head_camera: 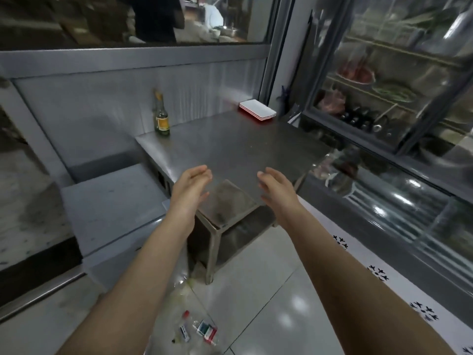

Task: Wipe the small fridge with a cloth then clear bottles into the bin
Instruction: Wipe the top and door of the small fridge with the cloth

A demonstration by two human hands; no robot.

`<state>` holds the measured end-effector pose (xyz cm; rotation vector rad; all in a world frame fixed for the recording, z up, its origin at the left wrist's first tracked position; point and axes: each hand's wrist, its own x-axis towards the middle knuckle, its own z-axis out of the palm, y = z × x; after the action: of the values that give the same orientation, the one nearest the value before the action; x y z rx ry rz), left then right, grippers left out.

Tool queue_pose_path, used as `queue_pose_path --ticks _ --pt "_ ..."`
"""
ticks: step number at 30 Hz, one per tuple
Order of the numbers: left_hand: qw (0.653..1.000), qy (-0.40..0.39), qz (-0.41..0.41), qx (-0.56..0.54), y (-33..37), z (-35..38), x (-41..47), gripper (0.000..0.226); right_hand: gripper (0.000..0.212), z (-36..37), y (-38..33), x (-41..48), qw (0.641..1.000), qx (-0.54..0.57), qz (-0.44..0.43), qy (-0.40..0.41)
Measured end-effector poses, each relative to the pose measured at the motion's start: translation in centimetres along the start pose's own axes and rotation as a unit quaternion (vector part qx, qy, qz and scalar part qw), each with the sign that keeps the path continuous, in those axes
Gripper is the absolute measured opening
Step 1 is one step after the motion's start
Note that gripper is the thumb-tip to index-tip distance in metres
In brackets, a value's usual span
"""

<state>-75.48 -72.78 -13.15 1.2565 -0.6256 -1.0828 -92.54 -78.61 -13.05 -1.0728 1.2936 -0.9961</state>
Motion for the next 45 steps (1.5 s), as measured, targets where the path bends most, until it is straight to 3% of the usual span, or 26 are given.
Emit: queue_pose_path --ticks 10,21,29,32,39,45 --pt "0.996 0.057 0.069 0.002 1.8 -0.3 4.8 0.017 0.048 3.7 -1.2 7.0 0.996 0.041 -0.016 -0.076" --pt "0.981 0.153 0.122 0.001 -0.8 -1.0 6.1 0.022 0.028 6.4 -0.1 12.5 0.980 0.033 -0.019 -0.197" --pt "0.959 0.266 0.097 0.013 -5.2 4.4 7.4 0.027 0.032 5.6 2.7 19.8 0.962 -0.031 0.015 -0.273" --pt "0.945 0.318 0.079 -0.003 -7.0 5.5 7.7 0.016 0.036 5.3 4.8 21.5 0.953 -0.072 0.033 -0.294" --pt "0.929 0.367 0.040 0.001 -10.3 7.1 8.4 0.016 0.051 5.3 9.0 25.3 0.896 -0.241 0.046 -0.369" --pt "0.925 0.379 0.026 0.012 -10.6 7.0 9.2 0.012 0.063 5.8 10.0 27.5 0.813 -0.419 -0.045 -0.402"
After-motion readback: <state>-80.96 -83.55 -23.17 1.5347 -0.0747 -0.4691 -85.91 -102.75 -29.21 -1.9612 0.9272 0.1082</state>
